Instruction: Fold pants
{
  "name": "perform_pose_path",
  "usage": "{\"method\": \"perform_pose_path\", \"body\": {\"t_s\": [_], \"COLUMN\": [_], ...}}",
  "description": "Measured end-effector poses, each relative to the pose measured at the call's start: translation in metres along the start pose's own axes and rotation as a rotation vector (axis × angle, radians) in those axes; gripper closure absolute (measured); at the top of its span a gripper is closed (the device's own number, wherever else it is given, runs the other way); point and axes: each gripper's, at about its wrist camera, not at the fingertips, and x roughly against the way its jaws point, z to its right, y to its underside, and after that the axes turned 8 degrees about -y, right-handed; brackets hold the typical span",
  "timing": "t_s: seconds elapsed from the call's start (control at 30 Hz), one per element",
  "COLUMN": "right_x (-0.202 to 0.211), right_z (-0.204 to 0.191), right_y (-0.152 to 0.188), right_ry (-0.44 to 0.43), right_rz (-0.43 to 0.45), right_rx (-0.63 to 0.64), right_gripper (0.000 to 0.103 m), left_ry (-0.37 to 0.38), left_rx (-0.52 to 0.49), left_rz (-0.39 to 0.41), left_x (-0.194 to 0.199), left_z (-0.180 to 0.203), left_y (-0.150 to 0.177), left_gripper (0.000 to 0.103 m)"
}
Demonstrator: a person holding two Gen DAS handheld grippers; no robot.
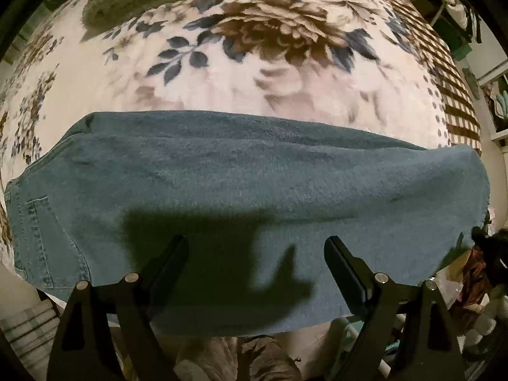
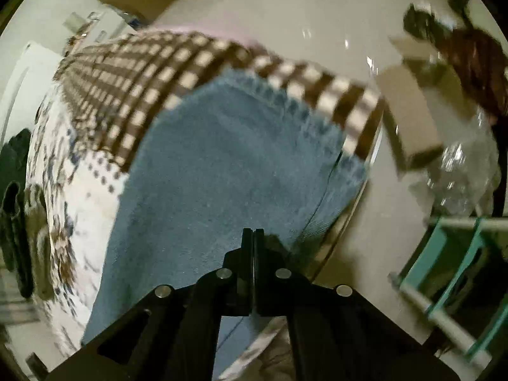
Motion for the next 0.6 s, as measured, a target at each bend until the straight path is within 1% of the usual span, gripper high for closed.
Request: {"method": "perform_pose_path", "body": {"t_s": [0.03, 0.1, 0.13, 0.17, 0.2, 0.23, 0.3, 0.33, 0.4, 0.43, 0.47, 0.5, 0.53, 0.57, 0.6], "right_x": [0.002, -0.001, -0.010, -0.016, -0.023, -0.033, -0.050, -0.054, -0.056, -0.052, -0.048, -0.046, -0.041, -0.032, -0.018], "right_z": [0.001, 0.010, 0.012, 0.013, 0.012, 0.011, 0.013, 0.014, 0.011, 0.010, 0.008, 0.005, 0.002, -0.004, 0.002], "right_y": [-0.001, -0.002, 0.003, 0.008, 0.013, 0.019, 0.027, 0.028, 0.028, 0.028, 0.028, 0.029, 0.032, 0.036, 0.036], "right_ry": [-0.017, -0.099, -0.157, -0.183, -0.196, -0.183, -0.145, -0.146, -0.151, -0.144, -0.128, -0.122, -0.108, -0.102, -0.108], "right_rz": [-0.024, -0.121, -0.189, -0.218, -0.246, -0.274, -0.289, -0.286, -0.242, -0.209, -0.186, -0.173, -0.159, -0.141, -0.134], "right_rx": [-0.012, -0.067, -0.097, -0.107, -0.107, -0.103, -0.121, -0.134, -0.145, -0.129, -0.103, -0.089, -0.063, -0.029, -0.018], "right_gripper": [0.102, 0.099, 0.087, 0.068, 0.062, 0.060, 0.060, 0.060, 0.063, 0.082, 0.092, 0.093, 0.100, 0.100, 0.100], "left_ry": [0.002, 0.016, 0.017, 0.012, 0.008, 0.007, -0.001, -0.003, -0.010, -0.015, -0.017, -0.018, -0.018, -0.018, -0.018], "left_rx": [0.001, 0.018, 0.022, 0.023, 0.023, 0.023, 0.018, 0.015, 0.009, 0.005, 0.004, 0.005, 0.005, 0.005, 0.004], "left_rz": [-0.005, -0.017, -0.017, -0.018, -0.019, -0.026, -0.043, -0.052, -0.054, -0.052, -0.051, -0.051, -0.051, -0.053, -0.057], "left_x": [0.002, 0.001, 0.001, 0.000, -0.002, -0.004, -0.011, -0.014, -0.018, -0.019, -0.020, -0.022, -0.022, -0.023, -0.021], "left_z": [-0.001, -0.005, -0.005, -0.004, -0.003, -0.001, 0.004, 0.006, 0.009, 0.010, 0.012, 0.012, 0.013, 0.013, 0.012], "left_y": [0.008, 0.010, 0.012, 0.015, 0.017, 0.021, 0.032, 0.036, 0.041, 0.044, 0.044, 0.046, 0.048, 0.050, 0.047], "left_gripper": [0.016, 0.016, 0.016, 0.016, 0.016, 0.016, 0.016, 0.016, 0.016, 0.016, 0.016, 0.016, 0.016, 0.016, 0.016]}}
